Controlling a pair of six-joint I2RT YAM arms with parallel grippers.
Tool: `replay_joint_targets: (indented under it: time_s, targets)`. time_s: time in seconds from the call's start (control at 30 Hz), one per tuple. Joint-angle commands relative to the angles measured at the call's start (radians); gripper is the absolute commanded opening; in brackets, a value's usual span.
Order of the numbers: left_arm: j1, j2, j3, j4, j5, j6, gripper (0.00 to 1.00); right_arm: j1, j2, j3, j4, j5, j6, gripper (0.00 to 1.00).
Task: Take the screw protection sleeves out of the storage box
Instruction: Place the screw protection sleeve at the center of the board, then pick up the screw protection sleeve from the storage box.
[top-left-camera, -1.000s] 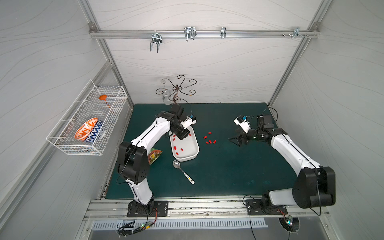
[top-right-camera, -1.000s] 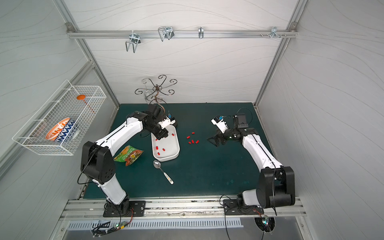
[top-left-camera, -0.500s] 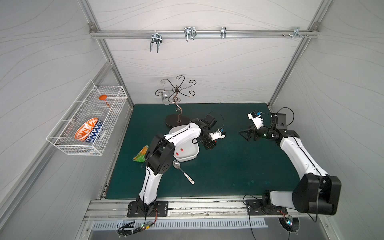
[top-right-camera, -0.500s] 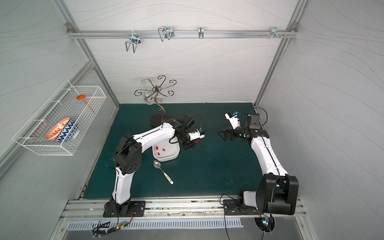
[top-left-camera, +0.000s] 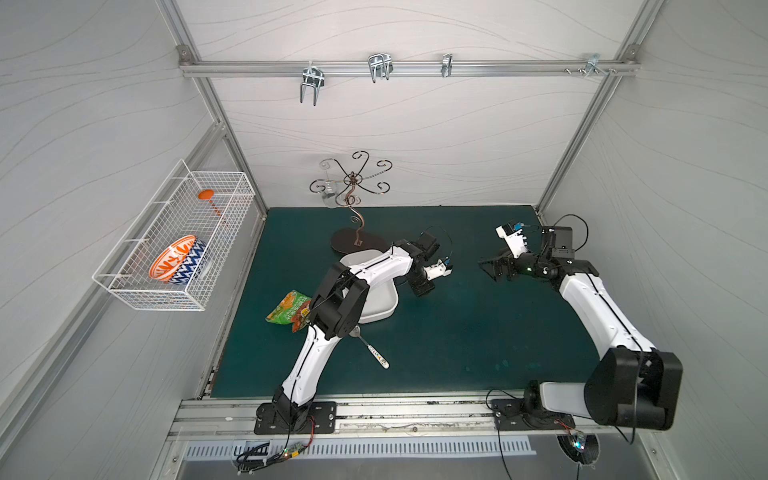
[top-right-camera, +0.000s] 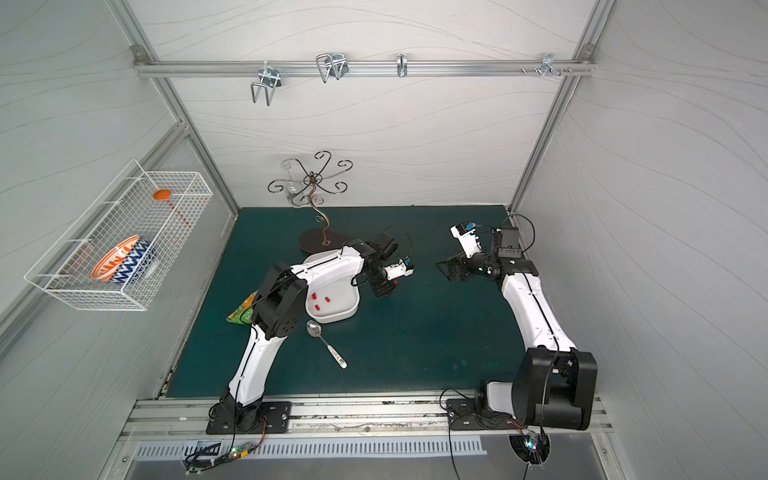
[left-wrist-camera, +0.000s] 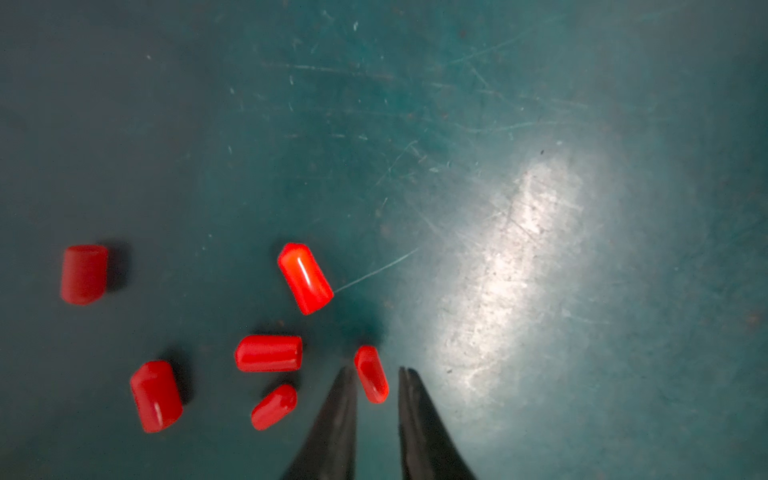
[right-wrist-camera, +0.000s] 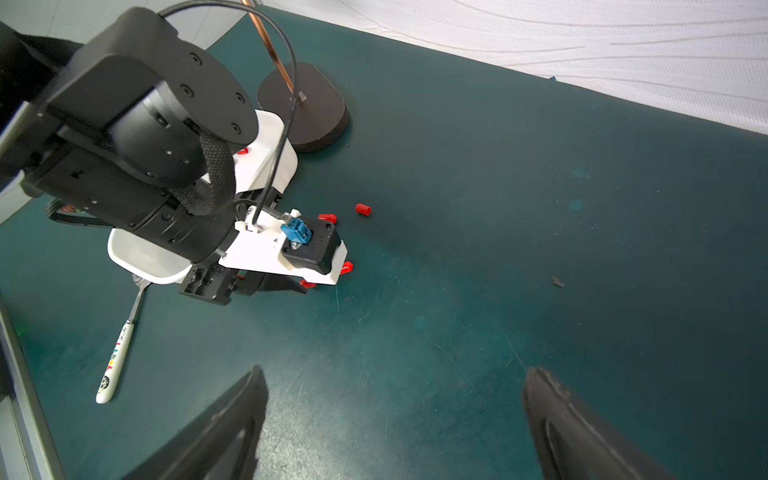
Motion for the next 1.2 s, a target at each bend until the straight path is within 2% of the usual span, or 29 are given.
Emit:
replay_joint_targets:
  time_s: [0.0,0.17,0.37,0.5,0.6,0.8,1.0,1.17]
  targets:
    - [0.0,-0.021,0.016,0.025,-0.006,-0.007,0.27,-0.003,0.005,0.003,0.003,-0.023,0.01,0.99]
    - [0.007,-0.096,-0.054,0.017,0.012,0.002,0.29,-0.002,-0.001,0.002,0.001,-0.025,0.0,0.99]
    - [0.042,-0.225,-0.109,-0.05,0.122,-0.015,0.32,0.028,-0.001,0.008,-0.003,0.02,-0.034,0.99]
    - [0.084,-0.326,-0.203,-0.037,0.127,-0.004,0.35,0.106,-0.002,0.019,-0.018,0.044,-0.059,0.99]
    - [0.14,-0.398,-0.272,-0.033,0.156,-0.003,0.37,0.171,0.02,0.041,-0.053,-0.016,-0.088,0.99]
    - [0.261,-0.53,-0.418,-0.016,0.191,0.019,0.44,0.374,0.099,0.136,-0.178,-0.055,-0.193,0.99]
    - [0.372,-0.622,-0.516,-0.045,0.185,0.067,0.5,0.488,0.134,0.099,-0.091,-0.104,-0.152,0.99]
    - [0.401,-0.655,-0.547,-0.089,0.09,0.183,0.56,0.509,0.119,0.009,0.012,-0.095,-0.103,0.99]
